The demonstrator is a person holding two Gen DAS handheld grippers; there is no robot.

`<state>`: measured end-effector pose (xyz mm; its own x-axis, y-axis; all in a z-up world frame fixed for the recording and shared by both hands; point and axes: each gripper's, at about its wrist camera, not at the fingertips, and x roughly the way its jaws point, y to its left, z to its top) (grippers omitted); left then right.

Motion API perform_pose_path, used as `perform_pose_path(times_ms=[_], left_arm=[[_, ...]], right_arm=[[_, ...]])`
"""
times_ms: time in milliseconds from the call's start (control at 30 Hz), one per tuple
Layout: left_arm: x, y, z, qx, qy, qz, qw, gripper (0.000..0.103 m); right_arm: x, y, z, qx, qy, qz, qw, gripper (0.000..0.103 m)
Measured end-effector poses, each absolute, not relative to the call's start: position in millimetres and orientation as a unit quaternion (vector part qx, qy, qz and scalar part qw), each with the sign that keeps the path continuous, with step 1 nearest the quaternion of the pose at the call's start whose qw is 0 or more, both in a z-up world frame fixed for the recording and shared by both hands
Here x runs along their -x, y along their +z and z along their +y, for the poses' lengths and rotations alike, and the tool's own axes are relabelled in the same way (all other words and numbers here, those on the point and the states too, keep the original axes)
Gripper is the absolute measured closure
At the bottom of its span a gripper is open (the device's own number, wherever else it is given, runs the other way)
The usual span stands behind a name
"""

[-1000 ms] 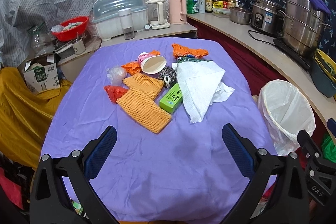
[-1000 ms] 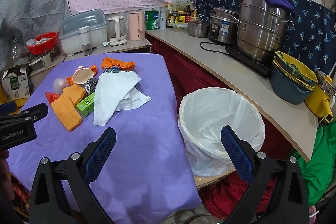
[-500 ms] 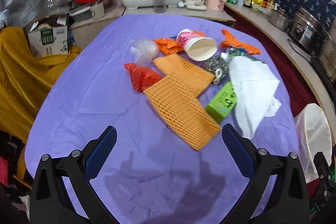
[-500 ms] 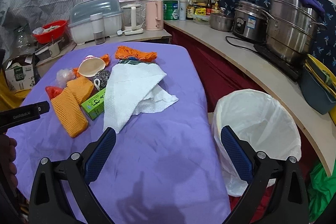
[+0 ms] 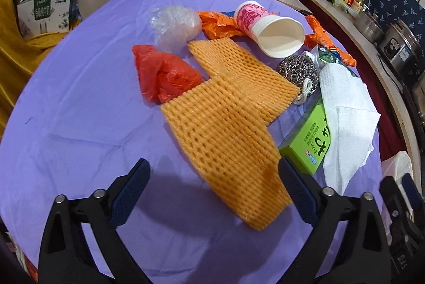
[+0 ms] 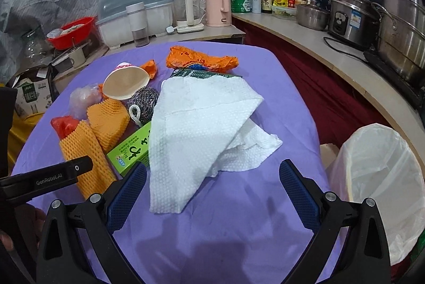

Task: Collect trash
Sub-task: 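Grasp the orange mesh sleeve with the left tool while the right tool grasps the white paper towel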

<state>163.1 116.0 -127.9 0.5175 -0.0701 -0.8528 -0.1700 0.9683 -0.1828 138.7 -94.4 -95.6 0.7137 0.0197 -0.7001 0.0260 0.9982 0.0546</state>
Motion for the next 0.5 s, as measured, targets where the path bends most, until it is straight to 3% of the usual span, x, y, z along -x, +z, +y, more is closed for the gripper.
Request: perform_pose_path(times_ms=[267,400,500], left_arm=[[-175,-135,109,0.125,-0.010,0.498,0.858,0.048],[-175,-135,108,0.130,-0.024,0.499,0.857,0.074],[-173,-132,109,0.127,-0.030,0.495,0.859,0.083]], right_arm=[[-172,-124,-95,-0.065,0.010,0.404,0.912,0.021],[-179,-135,-96,-0.082,0.022,0.419,0.904,0.043],[-179,-139,-95,-0.083,0.026,0.422,0.902,0.058]])
